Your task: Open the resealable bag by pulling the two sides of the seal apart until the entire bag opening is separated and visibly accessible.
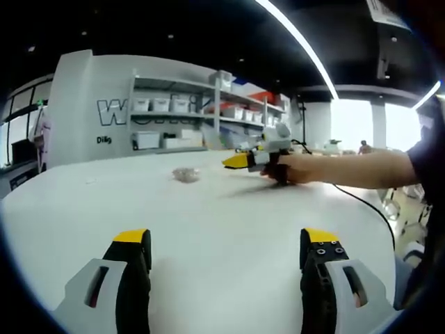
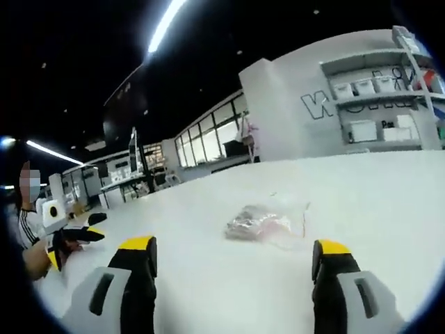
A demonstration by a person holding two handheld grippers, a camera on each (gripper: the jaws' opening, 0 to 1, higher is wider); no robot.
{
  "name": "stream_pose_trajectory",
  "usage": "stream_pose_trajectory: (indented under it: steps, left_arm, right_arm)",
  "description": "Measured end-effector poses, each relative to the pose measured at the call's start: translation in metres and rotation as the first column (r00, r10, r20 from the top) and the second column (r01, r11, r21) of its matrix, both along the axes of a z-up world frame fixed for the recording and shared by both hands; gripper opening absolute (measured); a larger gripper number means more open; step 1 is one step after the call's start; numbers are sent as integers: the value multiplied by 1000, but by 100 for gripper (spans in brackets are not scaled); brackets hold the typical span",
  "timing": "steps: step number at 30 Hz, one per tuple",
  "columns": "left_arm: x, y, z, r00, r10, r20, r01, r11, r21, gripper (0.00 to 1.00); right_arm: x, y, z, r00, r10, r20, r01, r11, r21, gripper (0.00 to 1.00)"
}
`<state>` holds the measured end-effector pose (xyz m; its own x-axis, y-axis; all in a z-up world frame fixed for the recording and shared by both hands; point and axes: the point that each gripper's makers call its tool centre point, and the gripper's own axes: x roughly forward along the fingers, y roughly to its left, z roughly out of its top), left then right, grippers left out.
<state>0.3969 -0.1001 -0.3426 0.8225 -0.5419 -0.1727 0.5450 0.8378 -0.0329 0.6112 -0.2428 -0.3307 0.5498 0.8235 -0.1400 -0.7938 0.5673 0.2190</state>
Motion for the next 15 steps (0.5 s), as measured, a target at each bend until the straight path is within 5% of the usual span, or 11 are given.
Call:
stream_pose_trajectory:
  steps: [15]
  left_arm:
    - [1,0,0,1000,0,0,0,1000,-4,87]
  right_arm:
    - [-30,-15,-2,1000,13,8,-13,1000,-12,99]
